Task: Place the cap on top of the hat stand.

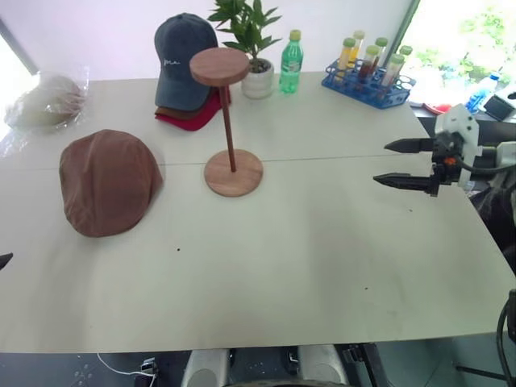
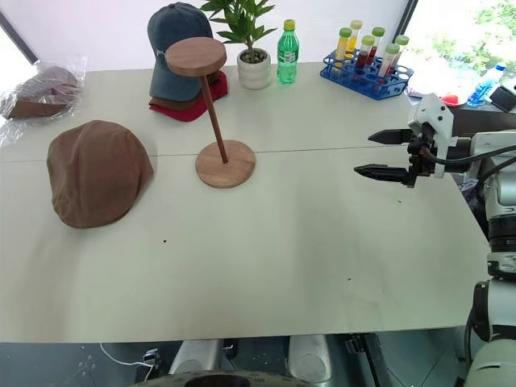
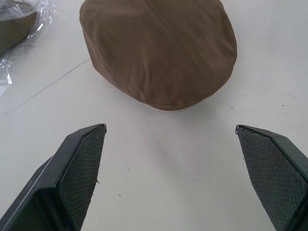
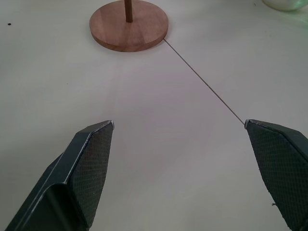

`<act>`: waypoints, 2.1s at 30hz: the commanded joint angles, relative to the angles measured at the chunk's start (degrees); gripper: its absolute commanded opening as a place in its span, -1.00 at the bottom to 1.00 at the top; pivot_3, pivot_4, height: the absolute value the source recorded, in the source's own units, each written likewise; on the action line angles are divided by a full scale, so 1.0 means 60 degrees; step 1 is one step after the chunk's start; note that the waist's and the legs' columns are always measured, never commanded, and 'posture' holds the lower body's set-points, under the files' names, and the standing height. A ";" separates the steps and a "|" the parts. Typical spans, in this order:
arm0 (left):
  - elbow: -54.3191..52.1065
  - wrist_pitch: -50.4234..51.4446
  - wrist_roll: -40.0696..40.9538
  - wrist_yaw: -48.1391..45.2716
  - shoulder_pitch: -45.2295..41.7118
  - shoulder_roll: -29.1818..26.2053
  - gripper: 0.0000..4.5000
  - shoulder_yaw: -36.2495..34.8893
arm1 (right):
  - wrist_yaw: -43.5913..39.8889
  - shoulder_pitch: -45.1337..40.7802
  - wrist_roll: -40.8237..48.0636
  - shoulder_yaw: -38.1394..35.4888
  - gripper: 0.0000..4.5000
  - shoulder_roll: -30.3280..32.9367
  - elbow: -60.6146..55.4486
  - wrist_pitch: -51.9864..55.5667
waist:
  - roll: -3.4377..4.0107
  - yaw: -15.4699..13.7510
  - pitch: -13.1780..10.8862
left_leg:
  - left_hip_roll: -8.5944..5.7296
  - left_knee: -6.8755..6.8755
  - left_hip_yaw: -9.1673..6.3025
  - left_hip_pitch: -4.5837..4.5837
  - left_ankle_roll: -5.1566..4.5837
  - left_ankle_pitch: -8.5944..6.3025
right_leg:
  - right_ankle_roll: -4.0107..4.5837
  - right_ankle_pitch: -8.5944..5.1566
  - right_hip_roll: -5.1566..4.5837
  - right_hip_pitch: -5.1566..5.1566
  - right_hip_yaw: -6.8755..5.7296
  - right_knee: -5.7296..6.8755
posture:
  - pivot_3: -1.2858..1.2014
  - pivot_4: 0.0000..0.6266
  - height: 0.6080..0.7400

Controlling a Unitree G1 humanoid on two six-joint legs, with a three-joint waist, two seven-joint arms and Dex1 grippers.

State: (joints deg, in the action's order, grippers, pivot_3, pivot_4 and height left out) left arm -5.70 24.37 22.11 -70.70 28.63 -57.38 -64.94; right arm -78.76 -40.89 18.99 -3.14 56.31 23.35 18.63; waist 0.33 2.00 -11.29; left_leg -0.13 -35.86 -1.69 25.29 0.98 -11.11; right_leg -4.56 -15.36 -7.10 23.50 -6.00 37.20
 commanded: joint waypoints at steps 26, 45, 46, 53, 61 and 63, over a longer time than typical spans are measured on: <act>-0.2698 0.0658 0.0901 0.0365 -0.1013 -0.0109 1.00 0.0933 | -0.0935 -0.1115 0.2583 -0.0335 0.98 0.0006 -0.3249 0.3312 | 0.0005 -0.0106 -0.0003 | 0.0036 -0.0013 0.0025 0.0000 0.0002 -0.0001 | 0.0027 0.0026 0.0031 0.0027 0.0068 0.0002 | 0.03 -0.52 1.00; -0.1027 -0.6514 -0.6150 0.5613 -0.1338 0.1491 1.00 0.5380 | 0.0975 -0.0774 0.5306 -0.1115 0.98 0.0128 -0.6686 0.6147 | -0.0025 -0.0362 0.0011 | 0.0091 -0.0028 0.0141 0.0010 0.0002 -0.0004 | 0.0034 0.0071 0.0066 0.0067 0.0127 -0.0017 | 0.03 -0.52 1.00; -0.0864 -0.6687 -0.6470 0.5875 -0.1320 0.1523 1.00 0.5621 | 0.1064 -0.0752 0.5380 -0.1136 0.98 0.0123 -0.6749 0.6195 | -0.0025 -0.0371 0.0011 | 0.0096 -0.0024 0.0162 0.0009 0.0000 -0.0004 | 0.0031 0.0079 0.0070 0.0079 0.0146 -0.0016 | 0.03 -0.52 1.00; 0.0229 -0.7485 -0.7681 0.6865 -0.1257 0.0995 1.00 0.6183 | 0.1619 -0.0778 0.5681 -0.1244 0.98 0.0166 -0.6797 0.6407 | -0.0027 -0.0428 0.0011 | 0.0139 -0.0024 0.0218 0.0013 -0.0001 -0.0005 | 0.0049 0.0108 0.0110 0.0122 0.0186 -0.0016 | 0.03 -0.52 1.00; 0.1664 -0.7725 -0.8950 0.8947 -0.3036 0.1282 1.00 0.7802 | 0.1754 -0.0703 0.6500 -0.1387 0.98 0.0367 -0.7307 0.6809 | -0.0037 -0.0453 0.0018 | 0.0145 -0.0029 0.0250 0.0021 -0.0002 -0.0005 | 0.0010 0.0139 0.0102 0.0128 0.0202 -0.0020 | 0.03 -0.52 1.00; 0.2046 -0.7772 -0.9251 0.9334 -0.3204 0.1259 1.00 0.8158 | 0.1830 -0.0754 0.6567 -0.1408 0.98 0.0394 -0.7294 0.6828 | -0.0039 -0.0414 0.0018 | 0.0147 -0.0028 0.0260 0.0017 -0.0006 -0.0007 | 0.0003 0.0144 0.0106 0.0129 0.0206 -0.0018 | 0.03 -0.52 1.00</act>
State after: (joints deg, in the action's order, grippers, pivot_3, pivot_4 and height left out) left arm 5.09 -21.85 -31.83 -17.07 9.54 -49.44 -17.01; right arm -68.08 -44.70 56.94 -9.67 57.61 -19.15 59.68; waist 0.10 -0.48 -11.18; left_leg 0.78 -36.02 -0.12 25.39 0.95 -11.15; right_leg -4.55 -14.48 -6.44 24.29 -4.76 37.09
